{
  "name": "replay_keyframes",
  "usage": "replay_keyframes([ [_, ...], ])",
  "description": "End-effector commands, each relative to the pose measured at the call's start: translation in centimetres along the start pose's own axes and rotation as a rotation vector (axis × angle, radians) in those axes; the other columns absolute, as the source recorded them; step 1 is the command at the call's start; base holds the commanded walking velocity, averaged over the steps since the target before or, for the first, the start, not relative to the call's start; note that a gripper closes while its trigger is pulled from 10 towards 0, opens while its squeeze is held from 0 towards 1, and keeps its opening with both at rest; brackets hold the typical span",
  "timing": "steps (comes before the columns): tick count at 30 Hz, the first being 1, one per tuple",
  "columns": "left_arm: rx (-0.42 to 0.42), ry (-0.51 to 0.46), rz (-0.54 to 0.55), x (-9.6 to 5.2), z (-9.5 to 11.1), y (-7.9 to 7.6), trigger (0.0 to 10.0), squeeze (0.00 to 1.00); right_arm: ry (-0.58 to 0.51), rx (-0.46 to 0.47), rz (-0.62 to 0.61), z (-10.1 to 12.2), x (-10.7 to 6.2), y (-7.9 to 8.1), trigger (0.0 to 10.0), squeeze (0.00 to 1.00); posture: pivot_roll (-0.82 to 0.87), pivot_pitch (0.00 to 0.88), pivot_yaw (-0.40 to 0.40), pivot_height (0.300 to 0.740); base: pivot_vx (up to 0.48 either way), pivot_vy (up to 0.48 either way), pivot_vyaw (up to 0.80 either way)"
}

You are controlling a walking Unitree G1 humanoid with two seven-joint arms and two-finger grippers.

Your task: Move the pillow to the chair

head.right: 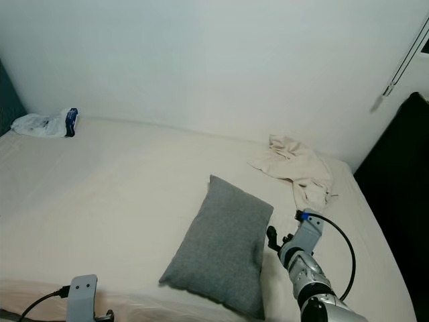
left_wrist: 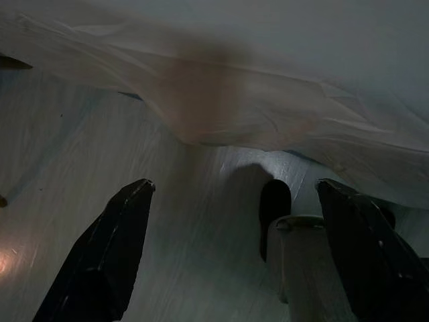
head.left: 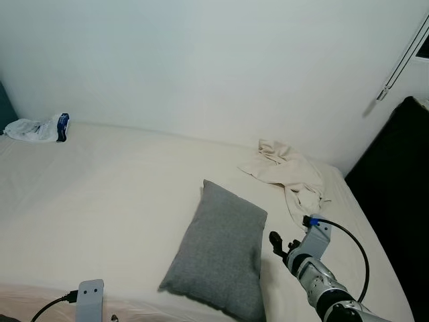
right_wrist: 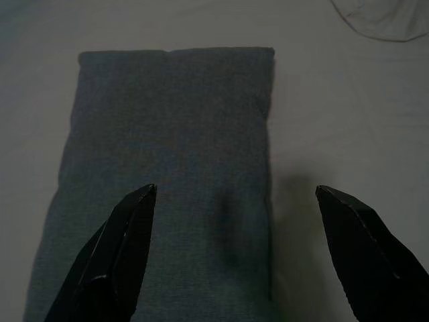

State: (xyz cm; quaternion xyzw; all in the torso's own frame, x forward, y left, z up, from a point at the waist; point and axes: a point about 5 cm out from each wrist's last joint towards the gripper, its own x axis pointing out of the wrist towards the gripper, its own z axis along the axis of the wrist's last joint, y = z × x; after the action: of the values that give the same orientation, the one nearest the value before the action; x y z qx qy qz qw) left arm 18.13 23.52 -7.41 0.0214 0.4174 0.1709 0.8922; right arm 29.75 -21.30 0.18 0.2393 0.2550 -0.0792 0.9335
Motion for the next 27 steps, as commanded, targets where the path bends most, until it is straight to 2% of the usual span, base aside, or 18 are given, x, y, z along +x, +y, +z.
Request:
replay_keyframes([
  [1, 0.022, 0.004, 0.004, -0.1, -0.3, 0.2, 10.0, 0.0, 0.006, 0.018, -0.001, 0.1, 0.0, -0.3, 10.0, 0.0, 0.09, 0.0, -0.081, 0.69, 0.0, 0.0, 0.0],
  [7, 0.056, 0.016, -0.001, -0.2, -1.0, 0.2, 10.0, 0.0, 0.035, 0.029, 0.033, -0.6, 0.0, 0.3, 10.0, 0.0, 0.09, 0.0, -0.075, 0.66, 0.0, 0.0, 0.0],
  [22, 0.067, 0.015, 0.008, -0.3, -1.2, 0.6, 10.0, 0.0, 0.035, 0.035, 0.03, -0.7, -0.1, 0.1, 10.0, 0.0, 0.1, 0.0, -0.065, 0.605, 0.0, 0.0, 0.0],
  [27, 0.067, -0.005, 0.015, -0.3, -1.0, 1.0, 10.0, 0.0, 0.031, 0.062, 0.083, -1.1, 0.0, 0.9, 10.0, 0.0, 0.12, 0.0, -0.06, 0.58, 0.0, 0.0, 0.0],
])
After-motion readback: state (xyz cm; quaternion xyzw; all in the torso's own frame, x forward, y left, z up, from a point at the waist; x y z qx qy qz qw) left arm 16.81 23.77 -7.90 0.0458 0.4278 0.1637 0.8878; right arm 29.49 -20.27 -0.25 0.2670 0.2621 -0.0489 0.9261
